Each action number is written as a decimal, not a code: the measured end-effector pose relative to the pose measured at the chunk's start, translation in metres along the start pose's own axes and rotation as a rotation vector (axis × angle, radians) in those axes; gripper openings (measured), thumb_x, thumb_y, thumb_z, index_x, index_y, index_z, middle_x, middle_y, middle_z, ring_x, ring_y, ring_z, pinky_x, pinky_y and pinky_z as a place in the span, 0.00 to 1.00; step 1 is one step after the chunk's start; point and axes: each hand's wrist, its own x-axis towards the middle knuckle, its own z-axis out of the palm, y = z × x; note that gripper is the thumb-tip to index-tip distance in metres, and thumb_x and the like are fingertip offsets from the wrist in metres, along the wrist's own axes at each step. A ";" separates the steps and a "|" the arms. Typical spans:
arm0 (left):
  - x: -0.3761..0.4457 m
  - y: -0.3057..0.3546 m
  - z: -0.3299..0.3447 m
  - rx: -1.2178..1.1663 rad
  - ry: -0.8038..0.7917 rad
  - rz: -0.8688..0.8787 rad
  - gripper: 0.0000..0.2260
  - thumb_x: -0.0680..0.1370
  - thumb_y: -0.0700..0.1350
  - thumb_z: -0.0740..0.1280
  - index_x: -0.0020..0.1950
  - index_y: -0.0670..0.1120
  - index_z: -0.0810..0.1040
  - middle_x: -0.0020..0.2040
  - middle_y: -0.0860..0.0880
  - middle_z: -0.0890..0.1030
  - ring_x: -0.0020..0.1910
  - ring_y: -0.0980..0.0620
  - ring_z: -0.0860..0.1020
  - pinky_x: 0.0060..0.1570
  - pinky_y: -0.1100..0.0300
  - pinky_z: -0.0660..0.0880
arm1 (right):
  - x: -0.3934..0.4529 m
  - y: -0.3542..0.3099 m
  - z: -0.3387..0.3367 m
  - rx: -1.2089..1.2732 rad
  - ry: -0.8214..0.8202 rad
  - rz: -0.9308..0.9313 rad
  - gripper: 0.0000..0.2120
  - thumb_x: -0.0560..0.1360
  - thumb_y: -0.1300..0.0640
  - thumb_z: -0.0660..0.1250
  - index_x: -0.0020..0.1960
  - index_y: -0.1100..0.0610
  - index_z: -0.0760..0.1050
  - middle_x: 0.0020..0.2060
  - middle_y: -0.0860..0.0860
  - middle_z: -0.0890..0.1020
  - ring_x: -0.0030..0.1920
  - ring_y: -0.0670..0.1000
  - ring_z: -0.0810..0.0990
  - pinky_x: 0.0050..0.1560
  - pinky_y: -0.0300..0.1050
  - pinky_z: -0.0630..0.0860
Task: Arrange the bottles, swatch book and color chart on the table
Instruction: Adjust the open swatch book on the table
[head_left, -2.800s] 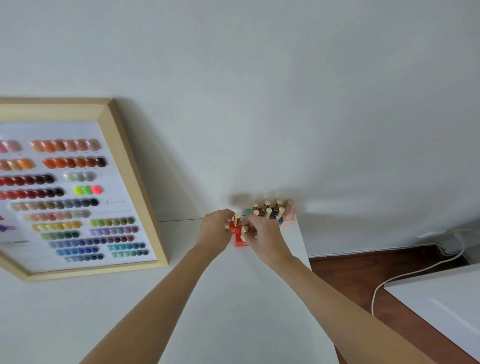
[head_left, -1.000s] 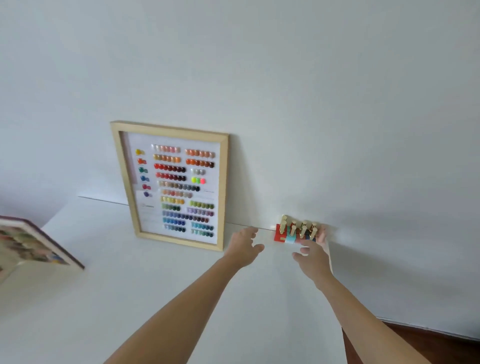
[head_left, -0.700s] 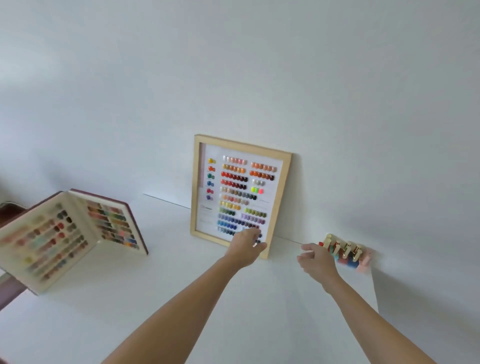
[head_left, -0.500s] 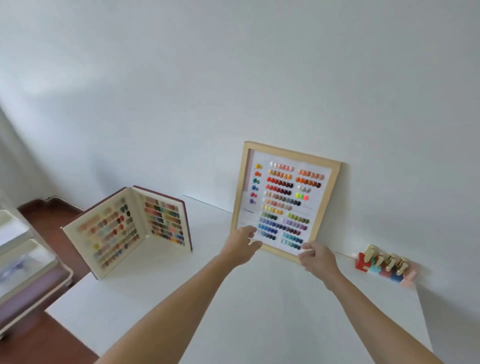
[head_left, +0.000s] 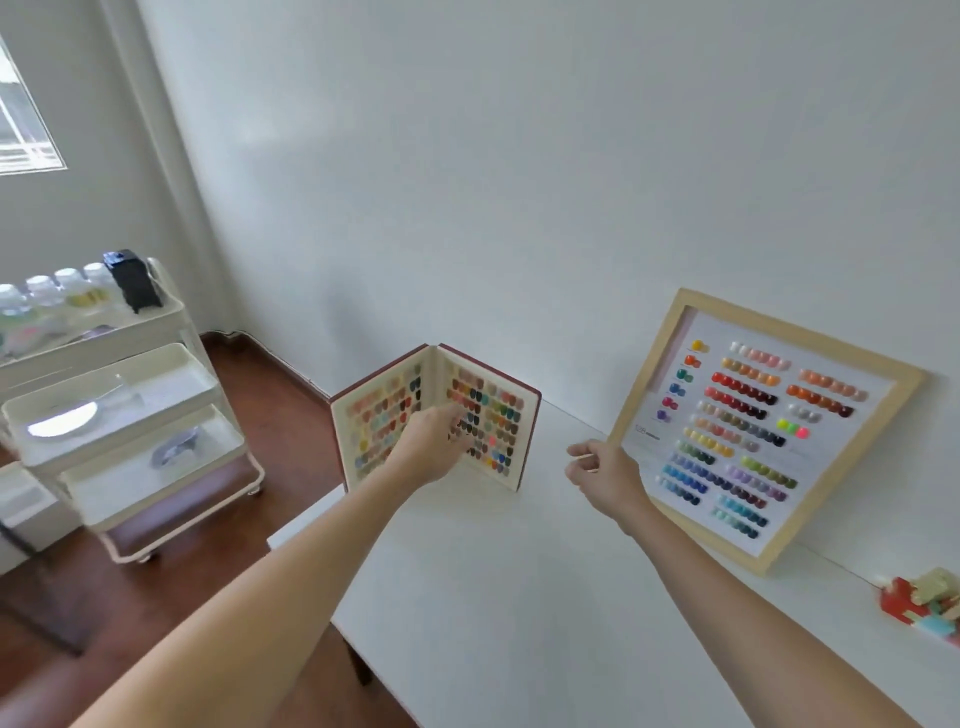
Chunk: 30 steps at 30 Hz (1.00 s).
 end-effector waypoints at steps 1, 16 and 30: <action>0.004 -0.006 -0.007 0.015 0.023 -0.006 0.14 0.77 0.43 0.66 0.62 0.43 0.76 0.57 0.45 0.81 0.53 0.48 0.78 0.48 0.63 0.74 | 0.007 -0.006 0.005 -0.014 0.007 -0.048 0.11 0.74 0.60 0.66 0.56 0.57 0.78 0.44 0.51 0.82 0.46 0.51 0.81 0.42 0.39 0.74; 0.067 -0.088 -0.058 0.504 0.036 -0.074 0.27 0.76 0.41 0.64 0.73 0.53 0.61 0.65 0.45 0.70 0.59 0.43 0.74 0.54 0.46 0.77 | 0.108 -0.068 0.063 -0.329 0.009 -0.559 0.17 0.75 0.70 0.61 0.63 0.62 0.74 0.58 0.58 0.78 0.59 0.56 0.76 0.59 0.45 0.73; 0.105 -0.131 -0.072 0.344 -0.136 0.040 0.28 0.80 0.42 0.57 0.75 0.66 0.54 0.54 0.50 0.82 0.39 0.49 0.81 0.36 0.52 0.81 | 0.149 -0.054 0.066 -0.646 -0.068 -0.561 0.39 0.71 0.74 0.58 0.73 0.42 0.56 0.44 0.52 0.74 0.41 0.54 0.80 0.32 0.46 0.79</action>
